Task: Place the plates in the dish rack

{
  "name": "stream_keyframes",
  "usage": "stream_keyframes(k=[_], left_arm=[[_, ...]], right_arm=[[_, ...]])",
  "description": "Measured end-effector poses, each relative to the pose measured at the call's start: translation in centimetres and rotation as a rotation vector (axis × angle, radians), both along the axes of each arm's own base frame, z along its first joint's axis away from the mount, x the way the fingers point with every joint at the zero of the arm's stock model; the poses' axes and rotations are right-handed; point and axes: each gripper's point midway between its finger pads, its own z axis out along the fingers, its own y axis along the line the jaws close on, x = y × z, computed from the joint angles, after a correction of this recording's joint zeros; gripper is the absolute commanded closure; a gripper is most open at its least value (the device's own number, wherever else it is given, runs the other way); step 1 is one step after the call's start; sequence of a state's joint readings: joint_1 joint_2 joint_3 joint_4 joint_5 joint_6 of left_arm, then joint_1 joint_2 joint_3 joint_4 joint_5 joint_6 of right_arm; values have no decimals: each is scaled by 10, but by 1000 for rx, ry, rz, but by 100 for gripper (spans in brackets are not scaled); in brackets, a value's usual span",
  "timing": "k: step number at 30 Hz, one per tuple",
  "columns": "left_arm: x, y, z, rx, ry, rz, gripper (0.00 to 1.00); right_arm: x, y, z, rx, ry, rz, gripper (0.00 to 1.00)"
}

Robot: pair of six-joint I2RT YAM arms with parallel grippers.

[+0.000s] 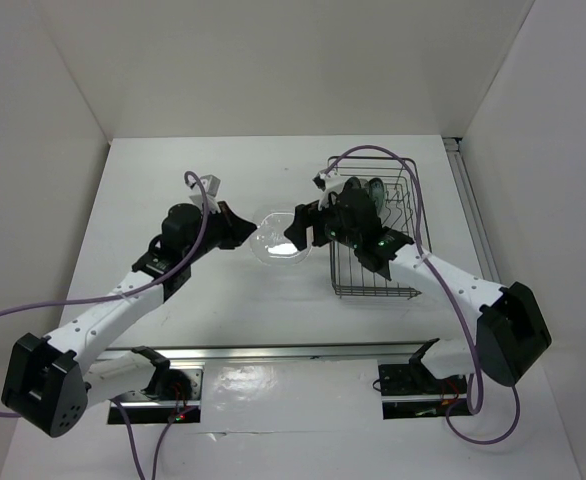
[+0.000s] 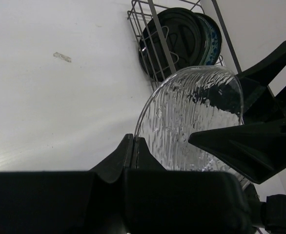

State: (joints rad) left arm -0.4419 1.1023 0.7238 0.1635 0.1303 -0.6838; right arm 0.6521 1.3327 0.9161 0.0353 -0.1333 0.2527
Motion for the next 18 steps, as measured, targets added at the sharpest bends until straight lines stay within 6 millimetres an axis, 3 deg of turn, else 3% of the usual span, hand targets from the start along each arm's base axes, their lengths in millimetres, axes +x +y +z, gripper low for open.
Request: stream_keyframes(k=[2,4,5,6,7,10,11,14,15,18], left_arm=[[0,-1,1,-3,-2,-5,100],[0,-1,2,-5,-5,-6,100],[0,-2,3,-7,-9,-7,100],[1,-2,4,-10,-14,-8,100],[2,1,2,3,-16,7,100],[8,10,-4,20,-9,39,100],[8,10,-5,25,-13,37,73],[8,9,-10,37,11,32,9],[9,7,-11,40,26,29,0],[13,1,-10,54,78,34,0]], right_arm=[[0,-1,0,0,0,-4,17],[0,0,0,0,0,-3,29],[0,0,0,3,1,1,61],[-1,2,1,7,0,11,84],[-2,3,2,16,6,11,97],[-5,7,8,54,25,28,100],[-6,8,8,58,31,30,100],[-5,7,8,62,36,22,100],[-3,5,7,53,37,6,100],[7,-10,5,9,41,-79,100]])
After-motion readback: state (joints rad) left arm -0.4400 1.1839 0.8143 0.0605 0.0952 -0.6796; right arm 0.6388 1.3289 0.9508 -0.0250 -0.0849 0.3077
